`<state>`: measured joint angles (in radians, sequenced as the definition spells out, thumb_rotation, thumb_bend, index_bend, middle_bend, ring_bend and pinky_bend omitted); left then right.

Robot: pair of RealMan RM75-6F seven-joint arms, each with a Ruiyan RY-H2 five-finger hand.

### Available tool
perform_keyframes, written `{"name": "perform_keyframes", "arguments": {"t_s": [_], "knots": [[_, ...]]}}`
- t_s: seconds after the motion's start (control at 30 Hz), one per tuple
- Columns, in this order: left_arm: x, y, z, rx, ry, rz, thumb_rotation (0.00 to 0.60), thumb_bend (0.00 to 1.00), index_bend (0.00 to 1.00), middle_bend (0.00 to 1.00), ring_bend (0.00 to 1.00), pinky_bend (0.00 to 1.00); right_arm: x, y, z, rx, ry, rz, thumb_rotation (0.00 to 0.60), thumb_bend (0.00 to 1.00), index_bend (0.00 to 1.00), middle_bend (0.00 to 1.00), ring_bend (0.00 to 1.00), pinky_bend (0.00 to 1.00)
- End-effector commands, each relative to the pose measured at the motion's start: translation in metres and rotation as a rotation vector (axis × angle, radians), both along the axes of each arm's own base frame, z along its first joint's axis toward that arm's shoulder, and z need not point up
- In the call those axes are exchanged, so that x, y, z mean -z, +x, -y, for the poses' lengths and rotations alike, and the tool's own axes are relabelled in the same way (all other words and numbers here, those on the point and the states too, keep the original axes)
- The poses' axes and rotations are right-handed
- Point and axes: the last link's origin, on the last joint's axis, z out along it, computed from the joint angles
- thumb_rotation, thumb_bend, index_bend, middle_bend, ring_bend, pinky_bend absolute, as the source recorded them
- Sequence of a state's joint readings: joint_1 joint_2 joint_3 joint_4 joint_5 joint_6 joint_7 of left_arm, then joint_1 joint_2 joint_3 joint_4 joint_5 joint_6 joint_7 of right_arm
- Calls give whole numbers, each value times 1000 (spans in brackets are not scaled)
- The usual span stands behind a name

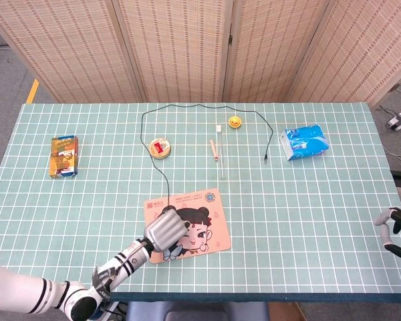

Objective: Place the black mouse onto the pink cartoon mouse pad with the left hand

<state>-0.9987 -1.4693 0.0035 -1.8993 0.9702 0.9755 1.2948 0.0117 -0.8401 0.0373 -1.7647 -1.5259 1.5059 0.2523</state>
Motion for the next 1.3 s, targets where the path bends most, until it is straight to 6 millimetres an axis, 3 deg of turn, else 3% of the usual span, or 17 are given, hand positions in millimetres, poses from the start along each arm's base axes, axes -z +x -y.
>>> {"name": "perform_keyframes", "arguments": {"t_s": [0.03, 0.2, 0.37, 0.53, 0.67, 0.9, 1.1, 1.3], "knots": [[6, 6, 3, 3, -3, -2, 600, 173, 574, 964, 1000, 1000, -2, 0, -1, 0, -13, 0, 600, 352, 509, 510, 576, 725], [13, 11, 5, 0, -7, -21, 600, 173, 495, 964, 1000, 1000, -6, 0, -2, -3, -22, 2, 600, 352, 509, 515, 576, 725], [15, 14, 6, -2, -2, -49, 600, 174, 258, 963, 1000, 1000, -9, -1, -3, 0, -35, 12, 600, 352, 509, 517, 576, 725], [15, 17, 7, -5, 9, -75, 600, 174, 130, 959, 1000, 1000, -10, -1, -3, -2, -35, 14, 600, 352, 509, 517, 576, 725], [10, 15, 5, -22, 29, -85, 600, 173, 128, 955, 1000, 1000, -10, -1, -3, -3, -33, 14, 600, 352, 509, 518, 576, 725], [-22, -7, 1, -87, 98, -36, 600, 173, 161, 925, 1000, 1000, -8, -1, -3, -4, -20, 13, 600, 353, 509, 518, 576, 725], [-64, -46, -2, -225, 145, 139, 600, 173, 195, 884, 982, 1000, -5, -1, -1, 2, -11, 4, 600, 352, 509, 518, 576, 725], [-109, -91, 2, -371, 199, 376, 600, 174, 248, 826, 897, 1000, 3, -2, 1, 17, 16, -22, 600, 352, 509, 518, 576, 724]]}}
